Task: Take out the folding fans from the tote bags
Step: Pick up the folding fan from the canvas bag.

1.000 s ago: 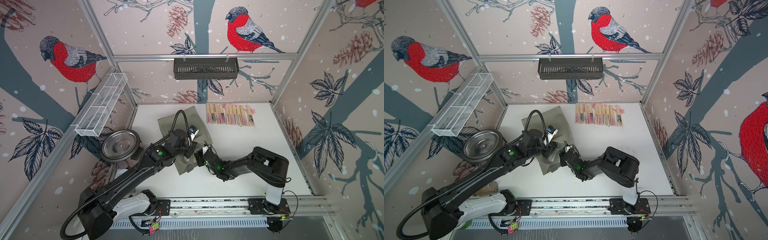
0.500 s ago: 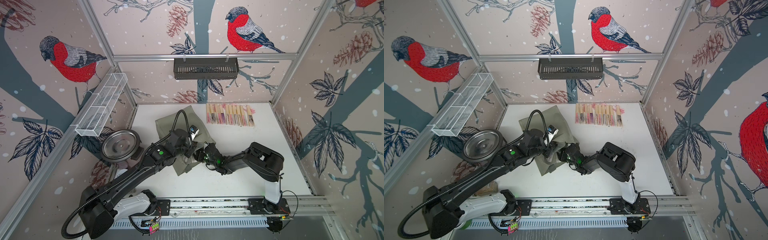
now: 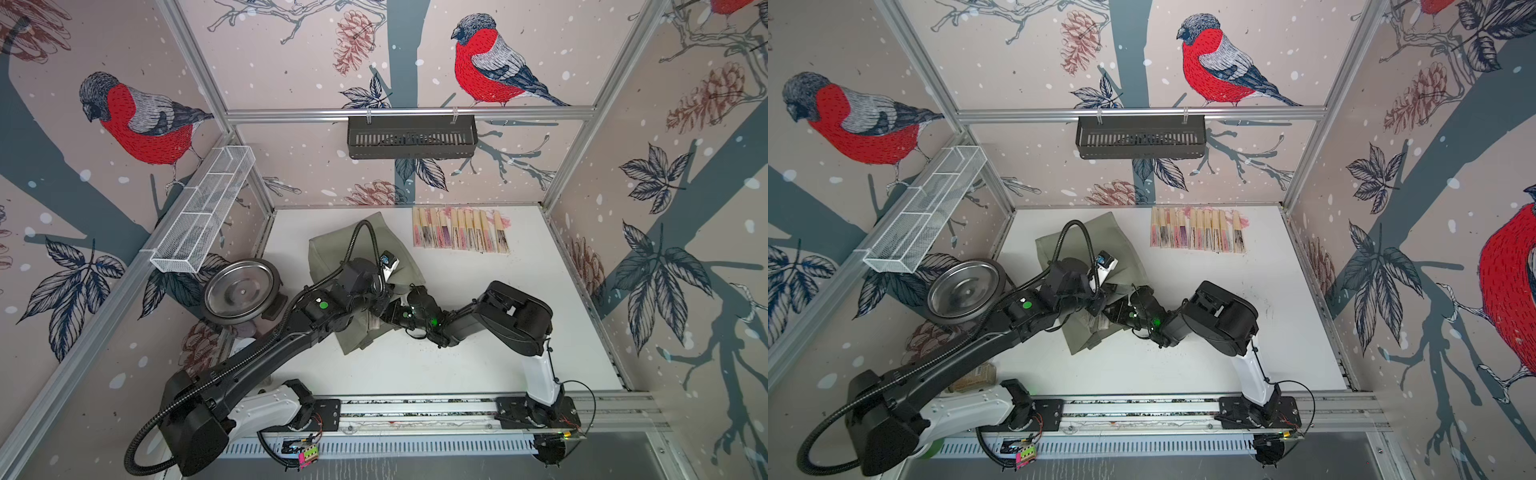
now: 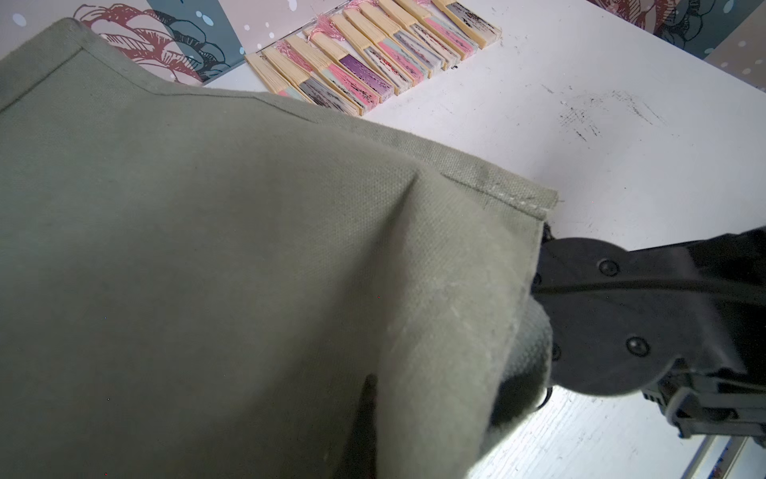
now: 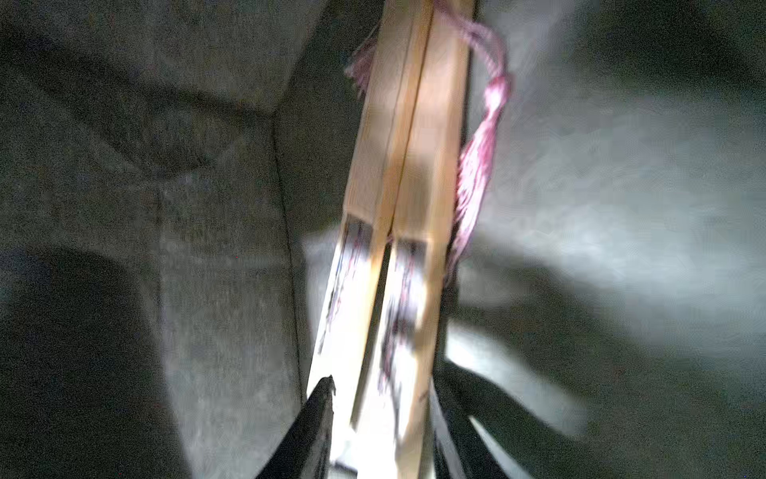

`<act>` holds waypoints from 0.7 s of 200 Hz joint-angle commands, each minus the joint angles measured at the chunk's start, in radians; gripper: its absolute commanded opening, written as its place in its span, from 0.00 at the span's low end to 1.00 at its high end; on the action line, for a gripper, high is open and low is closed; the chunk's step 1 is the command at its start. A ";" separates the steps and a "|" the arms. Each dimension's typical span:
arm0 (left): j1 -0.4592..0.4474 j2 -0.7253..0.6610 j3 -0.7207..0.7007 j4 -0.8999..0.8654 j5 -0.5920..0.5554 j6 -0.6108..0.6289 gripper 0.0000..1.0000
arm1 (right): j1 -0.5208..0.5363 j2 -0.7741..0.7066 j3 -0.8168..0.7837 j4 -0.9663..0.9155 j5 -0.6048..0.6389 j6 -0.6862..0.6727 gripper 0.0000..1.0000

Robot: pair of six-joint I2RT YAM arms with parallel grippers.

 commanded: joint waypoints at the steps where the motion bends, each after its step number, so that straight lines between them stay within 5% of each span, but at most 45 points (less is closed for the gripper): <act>1: -0.004 0.002 0.007 0.012 0.020 -0.002 0.00 | 0.010 0.009 0.024 -0.067 -0.043 -0.011 0.42; 140: -0.006 0.008 0.004 0.013 0.021 -0.004 0.00 | 0.015 0.075 0.084 0.068 -0.083 0.058 0.38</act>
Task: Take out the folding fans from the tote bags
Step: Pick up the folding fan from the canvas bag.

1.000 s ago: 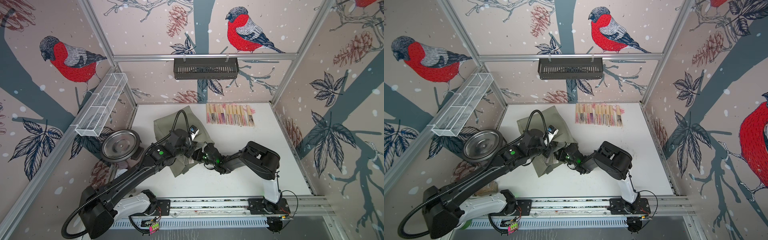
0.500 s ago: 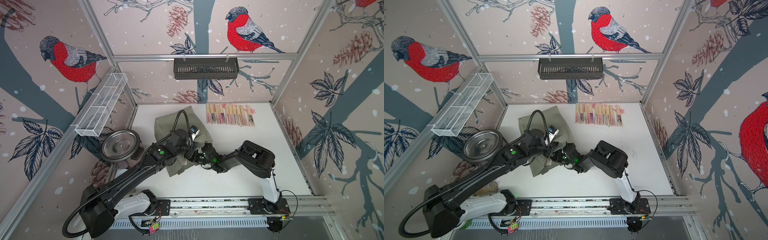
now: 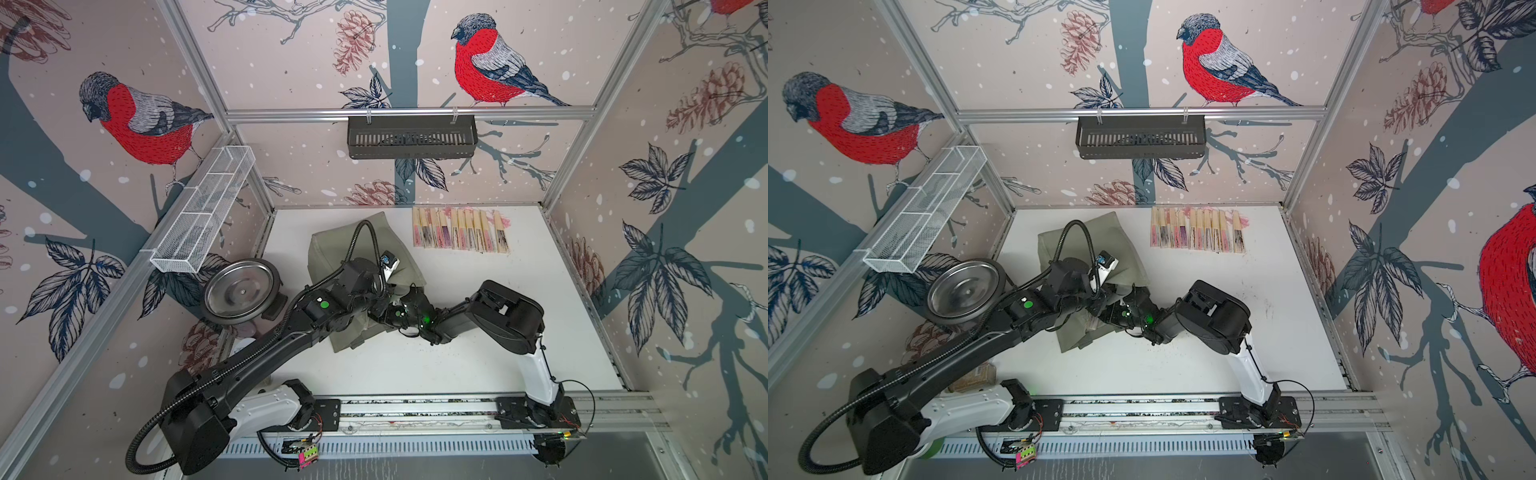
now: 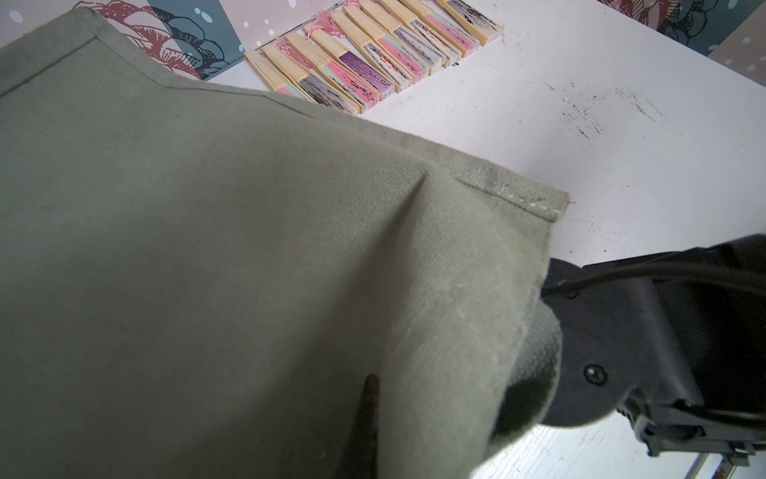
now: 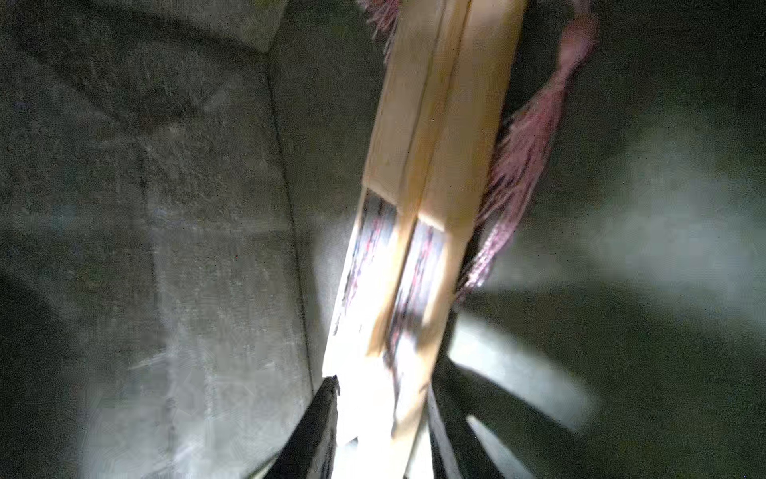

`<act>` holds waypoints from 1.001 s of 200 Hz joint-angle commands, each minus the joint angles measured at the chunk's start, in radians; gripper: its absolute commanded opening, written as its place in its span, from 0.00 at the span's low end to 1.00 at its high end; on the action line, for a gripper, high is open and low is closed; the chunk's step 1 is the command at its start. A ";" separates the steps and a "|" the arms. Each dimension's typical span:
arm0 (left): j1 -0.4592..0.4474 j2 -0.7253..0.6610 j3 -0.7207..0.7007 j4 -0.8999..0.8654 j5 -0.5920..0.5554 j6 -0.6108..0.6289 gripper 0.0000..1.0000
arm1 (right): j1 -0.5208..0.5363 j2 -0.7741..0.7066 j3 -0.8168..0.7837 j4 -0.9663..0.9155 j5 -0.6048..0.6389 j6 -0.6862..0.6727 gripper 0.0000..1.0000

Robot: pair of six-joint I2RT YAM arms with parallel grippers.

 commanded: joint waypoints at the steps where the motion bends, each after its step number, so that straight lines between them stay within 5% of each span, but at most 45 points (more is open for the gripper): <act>1: -0.004 0.001 0.004 0.013 0.023 -0.004 0.00 | 0.003 0.017 0.005 0.062 -0.014 0.028 0.38; 82: -0.004 0.003 0.005 0.011 0.023 -0.004 0.00 | -0.009 0.056 0.053 0.011 -0.045 0.076 0.23; 154: -0.006 0.006 0.007 0.008 0.027 -0.004 0.00 | -0.018 0.095 0.112 0.003 -0.088 0.125 0.25; 200: -0.005 0.006 0.007 0.009 0.021 -0.004 0.00 | -0.017 0.078 0.110 -0.050 -0.078 0.098 0.11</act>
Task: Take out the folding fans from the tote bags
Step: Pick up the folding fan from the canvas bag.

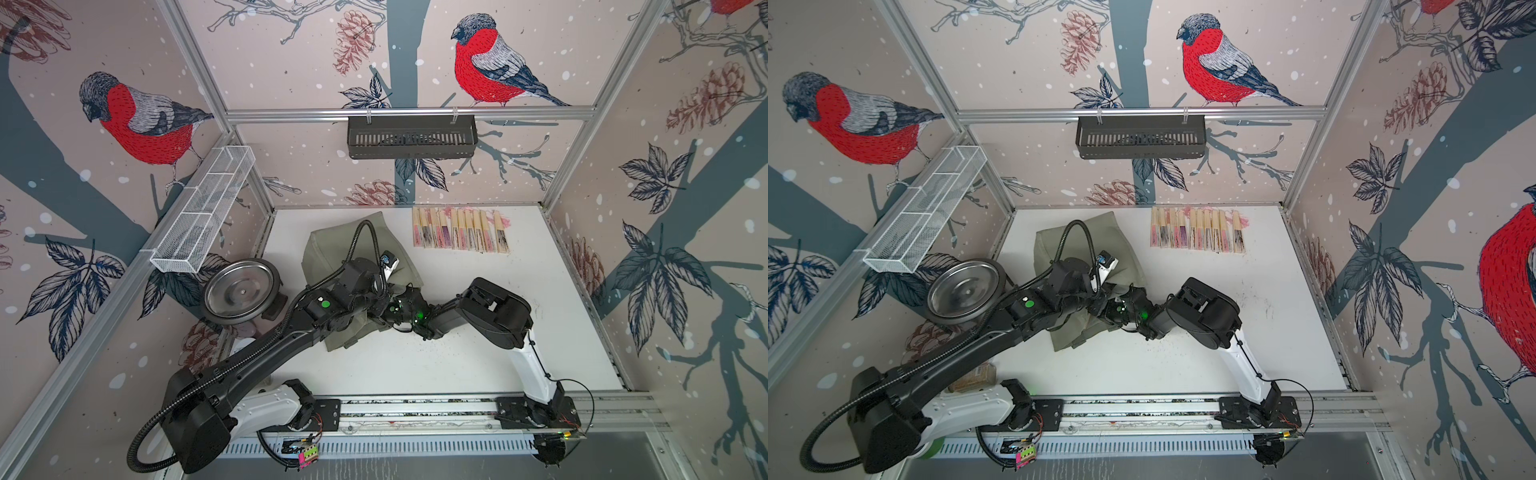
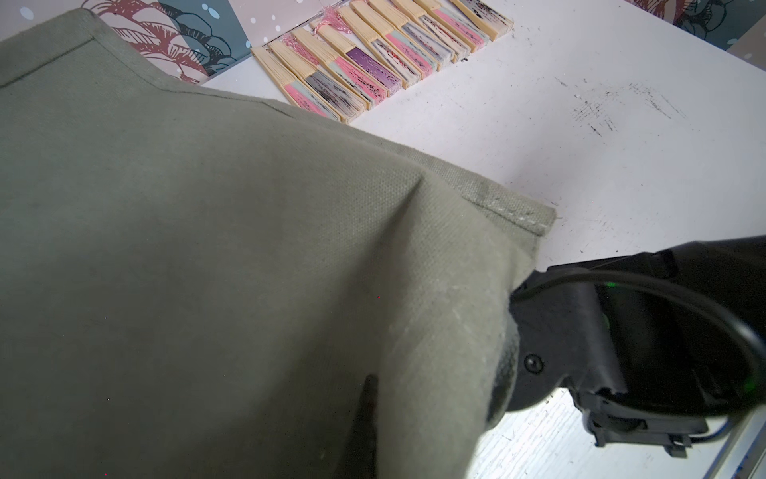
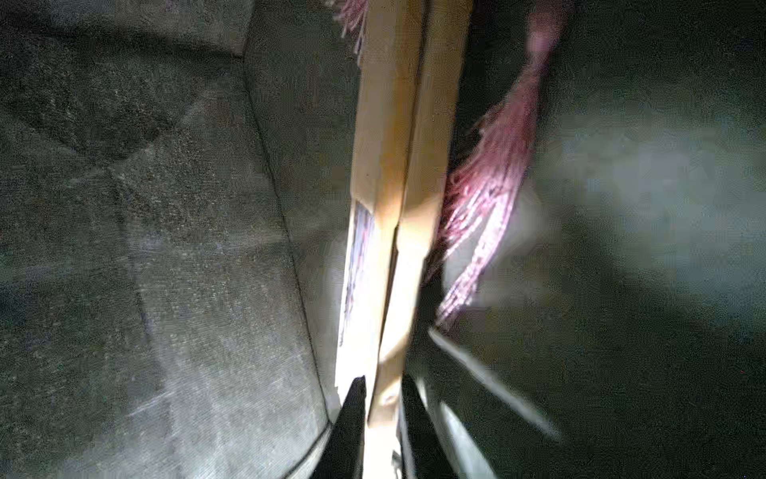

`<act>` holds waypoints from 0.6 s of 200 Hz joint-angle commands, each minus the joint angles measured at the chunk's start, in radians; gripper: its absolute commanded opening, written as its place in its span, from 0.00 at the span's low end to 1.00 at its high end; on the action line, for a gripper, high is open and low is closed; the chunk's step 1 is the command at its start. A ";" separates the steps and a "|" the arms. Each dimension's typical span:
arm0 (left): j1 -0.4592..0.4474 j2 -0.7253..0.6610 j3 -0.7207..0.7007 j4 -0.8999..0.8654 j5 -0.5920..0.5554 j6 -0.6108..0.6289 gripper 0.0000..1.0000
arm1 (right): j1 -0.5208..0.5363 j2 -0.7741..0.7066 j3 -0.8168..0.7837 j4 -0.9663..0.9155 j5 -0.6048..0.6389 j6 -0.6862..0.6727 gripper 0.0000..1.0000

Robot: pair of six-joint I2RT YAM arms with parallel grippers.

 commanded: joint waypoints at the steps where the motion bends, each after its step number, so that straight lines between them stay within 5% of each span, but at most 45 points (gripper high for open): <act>1: -0.006 -0.001 0.006 0.010 0.041 -0.003 0.00 | 0.000 -0.016 0.001 -0.066 0.007 -0.013 0.11; 76: -0.006 -0.001 0.004 0.008 0.021 -0.003 0.00 | -0.033 -0.208 -0.145 -0.169 -0.012 -0.112 0.07; 120: -0.006 0.008 0.004 0.006 0.024 -0.002 0.00 | -0.026 -0.310 -0.193 -0.387 0.057 -0.251 0.09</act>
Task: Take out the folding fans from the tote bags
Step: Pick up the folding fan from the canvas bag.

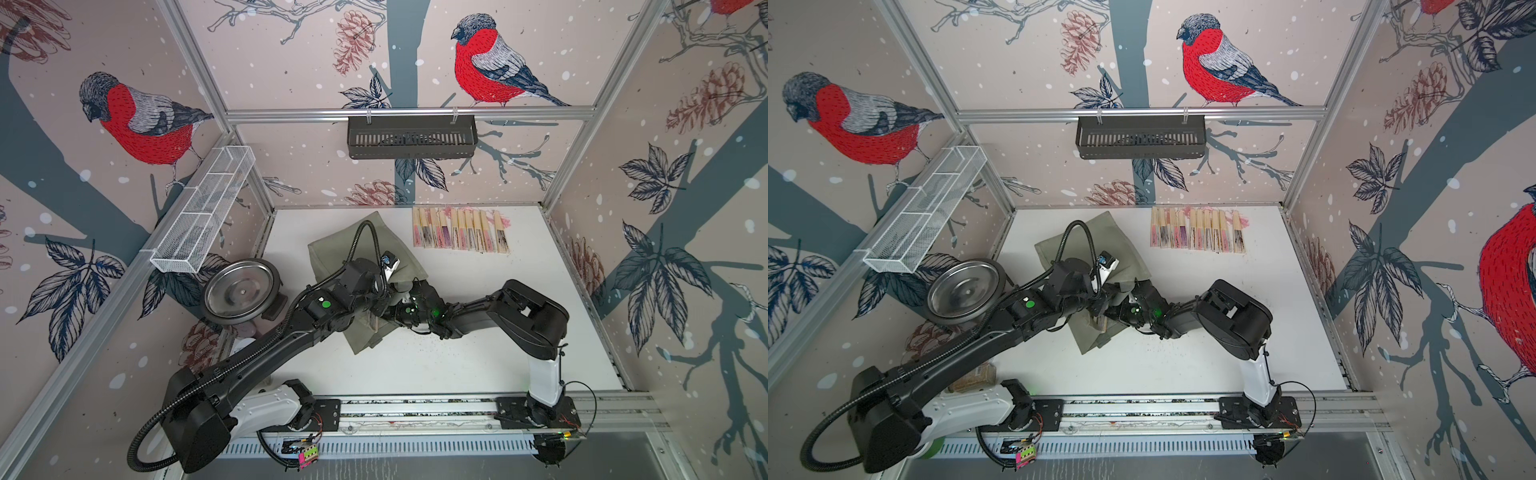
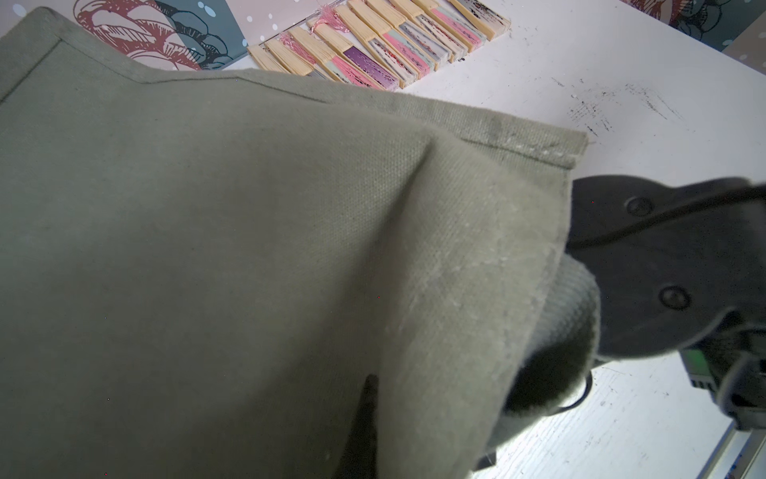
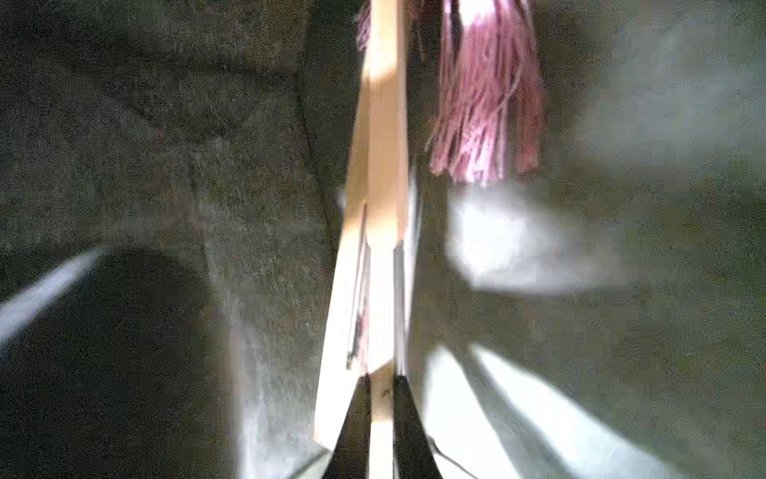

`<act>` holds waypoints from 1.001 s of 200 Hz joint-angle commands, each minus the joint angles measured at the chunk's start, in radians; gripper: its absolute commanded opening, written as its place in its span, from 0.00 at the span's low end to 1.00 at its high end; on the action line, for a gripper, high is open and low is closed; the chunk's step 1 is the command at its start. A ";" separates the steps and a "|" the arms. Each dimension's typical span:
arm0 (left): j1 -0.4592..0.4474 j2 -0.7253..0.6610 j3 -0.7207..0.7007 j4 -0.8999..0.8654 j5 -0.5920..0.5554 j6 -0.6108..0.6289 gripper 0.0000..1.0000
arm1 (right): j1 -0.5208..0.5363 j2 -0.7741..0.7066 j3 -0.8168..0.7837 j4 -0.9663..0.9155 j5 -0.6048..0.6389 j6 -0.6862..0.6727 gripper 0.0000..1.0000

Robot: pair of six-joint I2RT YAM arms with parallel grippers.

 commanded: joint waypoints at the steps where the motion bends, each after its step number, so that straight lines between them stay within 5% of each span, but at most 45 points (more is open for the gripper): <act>1: -0.002 0.003 0.004 0.005 0.020 0.002 0.00 | 0.010 -0.036 -0.012 -0.131 0.052 -0.108 0.09; 45: -0.001 0.010 0.004 0.005 0.027 0.002 0.00 | 0.011 0.040 0.052 -0.140 0.058 -0.122 0.26; 90: -0.002 0.009 0.003 0.006 0.028 0.002 0.00 | 0.009 0.120 0.100 -0.001 -0.027 -0.047 0.31; 172: -0.002 0.013 0.005 0.005 0.034 0.002 0.00 | 0.003 0.195 0.170 0.074 0.021 0.063 0.33; 200: -0.002 0.012 0.005 0.005 0.033 0.002 0.00 | 0.002 0.234 0.188 0.093 0.012 0.089 0.22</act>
